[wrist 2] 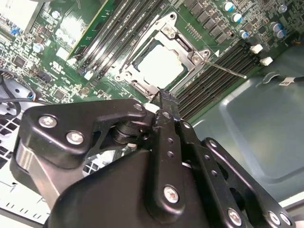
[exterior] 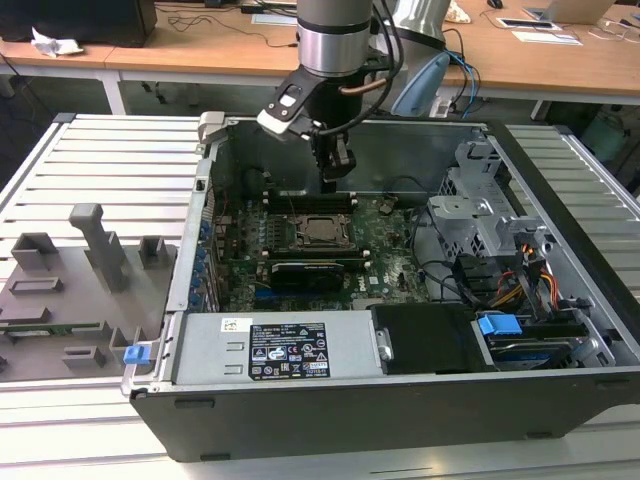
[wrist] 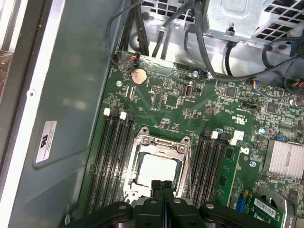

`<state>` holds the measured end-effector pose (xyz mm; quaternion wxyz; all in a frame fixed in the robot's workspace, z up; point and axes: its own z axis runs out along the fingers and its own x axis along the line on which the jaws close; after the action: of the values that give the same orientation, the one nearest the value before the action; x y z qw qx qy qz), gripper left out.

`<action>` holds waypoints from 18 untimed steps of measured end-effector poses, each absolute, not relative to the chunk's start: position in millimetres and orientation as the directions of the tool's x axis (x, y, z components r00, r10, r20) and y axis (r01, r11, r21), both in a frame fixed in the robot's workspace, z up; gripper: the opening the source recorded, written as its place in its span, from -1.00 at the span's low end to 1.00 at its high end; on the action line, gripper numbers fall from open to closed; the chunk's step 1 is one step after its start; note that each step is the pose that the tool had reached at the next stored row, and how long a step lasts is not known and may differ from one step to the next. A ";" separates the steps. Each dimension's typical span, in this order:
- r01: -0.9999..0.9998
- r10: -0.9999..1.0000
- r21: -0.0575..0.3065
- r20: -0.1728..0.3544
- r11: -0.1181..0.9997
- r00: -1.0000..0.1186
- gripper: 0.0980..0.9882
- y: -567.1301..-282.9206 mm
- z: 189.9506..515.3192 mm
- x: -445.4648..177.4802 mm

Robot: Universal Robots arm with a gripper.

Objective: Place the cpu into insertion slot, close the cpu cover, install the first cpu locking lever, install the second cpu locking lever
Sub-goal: 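Install the first cpu locking lever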

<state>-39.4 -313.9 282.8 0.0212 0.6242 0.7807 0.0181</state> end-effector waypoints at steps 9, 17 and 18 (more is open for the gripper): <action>0.935 0.936 0.055 -0.011 0.351 -0.351 -0.98 -313.9 282.8 -39.4; 0.891 0.893 0.055 -0.011 0.450 -0.450 -0.98 -313.9 282.8 -39.5; 0.887 0.889 0.055 -0.011 0.458 -0.458 -0.98 -313.9 282.8 -39.5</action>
<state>-39.5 -313.9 282.8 0.0188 0.5201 0.8537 0.0207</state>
